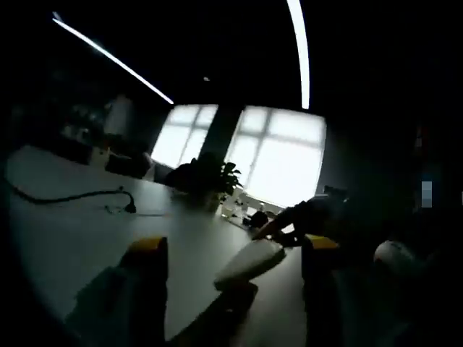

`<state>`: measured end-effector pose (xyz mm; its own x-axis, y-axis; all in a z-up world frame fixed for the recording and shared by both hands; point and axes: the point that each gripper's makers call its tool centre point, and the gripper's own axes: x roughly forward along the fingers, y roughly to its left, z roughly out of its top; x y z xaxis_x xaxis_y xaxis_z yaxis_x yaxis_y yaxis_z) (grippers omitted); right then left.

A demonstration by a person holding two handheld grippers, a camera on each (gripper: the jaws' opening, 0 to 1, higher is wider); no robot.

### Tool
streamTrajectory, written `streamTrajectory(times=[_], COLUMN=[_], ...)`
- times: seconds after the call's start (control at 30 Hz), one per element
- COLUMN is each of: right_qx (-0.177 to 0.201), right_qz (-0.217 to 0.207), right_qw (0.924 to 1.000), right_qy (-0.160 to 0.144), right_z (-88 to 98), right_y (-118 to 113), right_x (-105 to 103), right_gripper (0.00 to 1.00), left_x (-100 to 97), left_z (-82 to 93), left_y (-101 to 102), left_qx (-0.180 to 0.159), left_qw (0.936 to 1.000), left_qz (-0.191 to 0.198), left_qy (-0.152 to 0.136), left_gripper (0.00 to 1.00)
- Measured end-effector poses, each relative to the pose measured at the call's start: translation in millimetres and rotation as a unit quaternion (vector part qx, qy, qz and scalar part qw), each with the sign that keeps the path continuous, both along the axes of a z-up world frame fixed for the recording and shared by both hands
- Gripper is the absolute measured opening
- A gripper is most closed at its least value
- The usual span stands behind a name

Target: Arrange the utensils inside the cutlery case until each visible utensil rests in its matching compartment.

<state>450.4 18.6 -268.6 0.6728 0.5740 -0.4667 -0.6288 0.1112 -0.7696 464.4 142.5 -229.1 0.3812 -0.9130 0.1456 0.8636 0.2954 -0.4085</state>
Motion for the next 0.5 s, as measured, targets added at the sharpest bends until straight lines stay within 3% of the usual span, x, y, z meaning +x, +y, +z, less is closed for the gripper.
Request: streamTrajectory(times=[0.03, 0.07, 0.13, 0.17, 0.2, 0.27, 0.3, 0.37, 0.43, 0.5], right_qx=[0.000, 0.002, 0.009, 0.010, 0.006, -0.003, -0.008, -0.017, -0.026, -0.030], right_qz=[0.000, 0.000, -0.002, -0.003, -0.002, -0.002, -0.002, -0.005, -0.010, -0.008], right_qw=[1.0000, 1.0000, 0.9999, 0.9997, 0.9990, 0.9972, 0.9963, 0.9951, 0.9931, 0.9908], right_qy=[0.000, 0.000, -0.013, -0.022, -0.043, -0.074, -0.085, -0.098, -0.114, -0.132], right_z=[-1.4, -2.4, -0.3, 1.6, 5.9, 12.3, 14.5, 15.4, 18.9, 22.6], right_y=[-0.5, -1.0, -0.8, -0.9, -0.4, -0.2, -0.2, -0.2, -1.1, -0.7], right_x=[0.6, 0.6, 1.8, 2.2, 2.8, 4.2, 4.5, 4.7, 6.6, 6.5], right_gripper=[0.03, 0.03, 0.03, 0.03, 0.03, 0.03, 0.03, 0.03, 0.03, 0.03], left_x=[1.5, 5.7, 7.9, 10.0, 16.9, 8.5, 2.0, -7.3, -13.7, -22.0], left_z=[-0.8, -5.5, 1.1, 1.9, 7.4, 14.5, 11.0, 3.2, -5.3, -7.9], left_y=[2.0, 9.3, 18.7, 22.9, 30.7, 34.4, 30.2, 23.6, 17.0, 8.0], left_qx=[-0.004, -0.025, -0.101, -0.135, -0.203, -0.258, -0.256, -0.226, -0.199, -0.204], left_qw=[0.9999, 0.9971, 0.9876, 0.9772, 0.9549, 0.9371, 0.9347, 0.9432, 0.9474, 0.9408], left_qz=[0.006, 0.015, 0.016, 0.019, 0.040, 0.013, 0.008, 0.004, 0.000, -0.017], left_qy=[0.009, 0.070, 0.119, 0.163, 0.213, 0.235, 0.247, 0.244, 0.250, 0.270], left_gripper=[0.82, 0.80, 0.80, 0.82, 0.85, 0.95, 0.96, 0.90, 0.77, 0.63])
